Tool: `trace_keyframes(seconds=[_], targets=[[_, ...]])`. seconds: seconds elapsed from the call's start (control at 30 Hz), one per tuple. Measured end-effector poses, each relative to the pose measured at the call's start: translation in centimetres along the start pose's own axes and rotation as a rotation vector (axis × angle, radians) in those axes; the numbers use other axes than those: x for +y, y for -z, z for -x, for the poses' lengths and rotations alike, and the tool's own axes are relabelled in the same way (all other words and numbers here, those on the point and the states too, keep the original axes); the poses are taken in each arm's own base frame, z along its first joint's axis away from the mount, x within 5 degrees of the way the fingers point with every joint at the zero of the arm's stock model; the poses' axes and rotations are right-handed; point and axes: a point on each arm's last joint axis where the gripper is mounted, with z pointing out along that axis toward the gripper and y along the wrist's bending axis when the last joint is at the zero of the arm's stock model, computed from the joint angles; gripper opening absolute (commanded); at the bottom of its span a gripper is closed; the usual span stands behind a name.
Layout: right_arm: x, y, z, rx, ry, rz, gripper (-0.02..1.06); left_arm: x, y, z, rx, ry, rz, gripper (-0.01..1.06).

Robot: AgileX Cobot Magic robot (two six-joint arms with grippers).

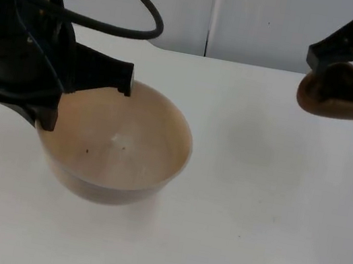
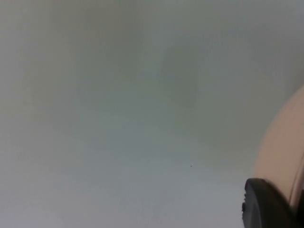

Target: Pick up the bowl with the left hand and pour the coffee beans from the cup into the bowl with the right hand.

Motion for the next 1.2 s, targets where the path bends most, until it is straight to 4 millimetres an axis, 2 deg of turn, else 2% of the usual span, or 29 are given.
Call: trace_keyframes(seconds=[0.23,0.37,0.43,0.5,0.6,0.97,1.2], targets=[[2.6,1.0,0.3,-0.077,0.057,0.034,0.0,0.0,0.0,0.0,0.0,0.0,0.0,0.0],[5.1,2.1,0.7,-0.181,0.106,0.08,0.0,0.0,0.0,0.0,-0.002,0.0,-0.002,0.0],[5.7,2.4,0.8,-0.206,0.118,0.092,0.0,0.0,0.0,0.0,-0.002,0.0,-0.002,0.0],[7.3,3.1,0.9,-0.276,0.157,0.12,0.0,0.0,0.0,0.0,-0.002,0.0,-0.002,0.0],[8.4,3.7,1.0,-0.331,0.197,0.119,0.0,0.0,0.0,0.0,0.001,0.003,-0.004,0.0],[11.9,6.5,0.7,-0.545,0.343,-0.053,0.0,-0.2,0.0,-0.1,0.007,0.02,-0.024,0.0],[12.6,7.8,0.6,-0.636,0.404,-0.177,0.0,-0.5,0.0,-0.2,0.021,0.054,-0.053,0.0]])
